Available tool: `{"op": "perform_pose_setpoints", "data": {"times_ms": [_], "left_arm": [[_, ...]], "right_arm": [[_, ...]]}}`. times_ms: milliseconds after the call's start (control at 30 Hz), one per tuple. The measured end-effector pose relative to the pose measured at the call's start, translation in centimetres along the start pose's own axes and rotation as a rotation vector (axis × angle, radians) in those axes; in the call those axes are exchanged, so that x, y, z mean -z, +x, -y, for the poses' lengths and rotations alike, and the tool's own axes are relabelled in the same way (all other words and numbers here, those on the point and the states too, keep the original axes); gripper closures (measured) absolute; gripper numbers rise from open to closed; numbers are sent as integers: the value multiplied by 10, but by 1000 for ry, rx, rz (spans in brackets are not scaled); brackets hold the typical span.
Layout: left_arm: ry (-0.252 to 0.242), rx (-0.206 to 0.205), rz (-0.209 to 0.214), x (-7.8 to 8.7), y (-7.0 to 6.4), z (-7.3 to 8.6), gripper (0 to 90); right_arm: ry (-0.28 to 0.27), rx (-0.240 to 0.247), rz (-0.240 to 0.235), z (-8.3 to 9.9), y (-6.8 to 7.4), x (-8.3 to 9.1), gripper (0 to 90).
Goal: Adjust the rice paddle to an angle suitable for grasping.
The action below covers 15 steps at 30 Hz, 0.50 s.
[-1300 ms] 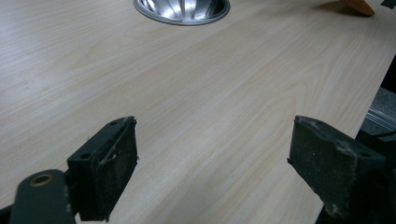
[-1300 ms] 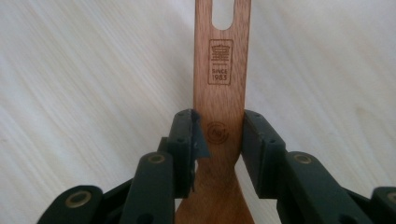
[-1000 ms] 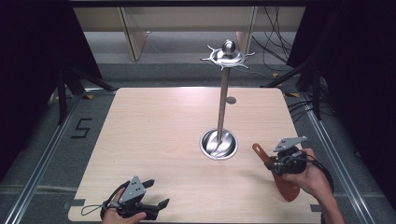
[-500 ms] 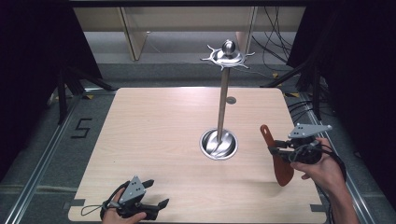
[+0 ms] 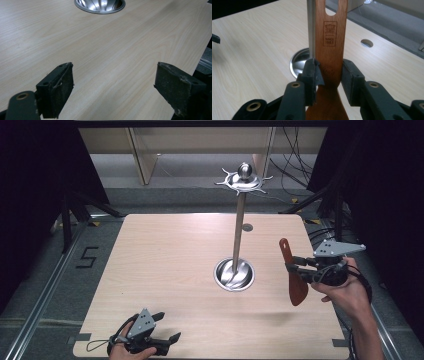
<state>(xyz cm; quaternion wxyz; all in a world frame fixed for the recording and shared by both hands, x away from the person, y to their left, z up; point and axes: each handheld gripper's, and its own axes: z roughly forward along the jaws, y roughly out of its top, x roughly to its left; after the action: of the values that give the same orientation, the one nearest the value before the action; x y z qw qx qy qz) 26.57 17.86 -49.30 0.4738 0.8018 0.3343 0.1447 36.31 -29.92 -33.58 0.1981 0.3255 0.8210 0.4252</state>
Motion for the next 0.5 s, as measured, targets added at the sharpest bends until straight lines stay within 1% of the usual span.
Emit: {"op": "perform_pose_setpoints", "data": {"times_ms": [33,67,100,133,167,200,233,267,300,333,367,400,433,467,500], "left_arm": [[-5,4,3,0,0,0,148],[-10,2,3,0,1,0,148],[-4,20,1,0,0,0,148],[-3,22,-1,0,0,0,148],[0,-4,-4,1,2,0,148],[11,17,-16,1,1,0,148],[-6,25,-9,0,0,0,148],[-9,7,-9,1,2,0,148],[-9,7,-9,1,2,0,148],[-4,10,-16,1,2,0,148],[-12,30,-13,1,1,0,148],[-3,6,-22,3,2,-1,148],[-5,9,-20,2,2,0,148],[-9,-12,-15,2,4,0,148],[-10,14,-14,2,2,0,148]], "right_arm": [[-5,-7,1,-2,1,0,671],[-29,-9,7,-4,2,-1,671],[-19,-10,-7,-6,2,1,672],[-45,0,4,-8,3,1,671],[-46,7,-5,-11,3,2,671],[-68,8,-3,-13,4,3,672],[-67,-1,-12,-15,5,4,671],[-83,0,-13,-17,6,4,671],[-83,0,-13,-17,6,4,671],[-124,10,-25,-21,7,4,671],[-127,2,-26,-23,8,4,672],[-125,27,-29,-26,6,5,671],[-134,29,-21,-28,6,7,671],[-148,18,-29,-31,8,7,671],[-156,43,-29,-35,6,9,671]]}}
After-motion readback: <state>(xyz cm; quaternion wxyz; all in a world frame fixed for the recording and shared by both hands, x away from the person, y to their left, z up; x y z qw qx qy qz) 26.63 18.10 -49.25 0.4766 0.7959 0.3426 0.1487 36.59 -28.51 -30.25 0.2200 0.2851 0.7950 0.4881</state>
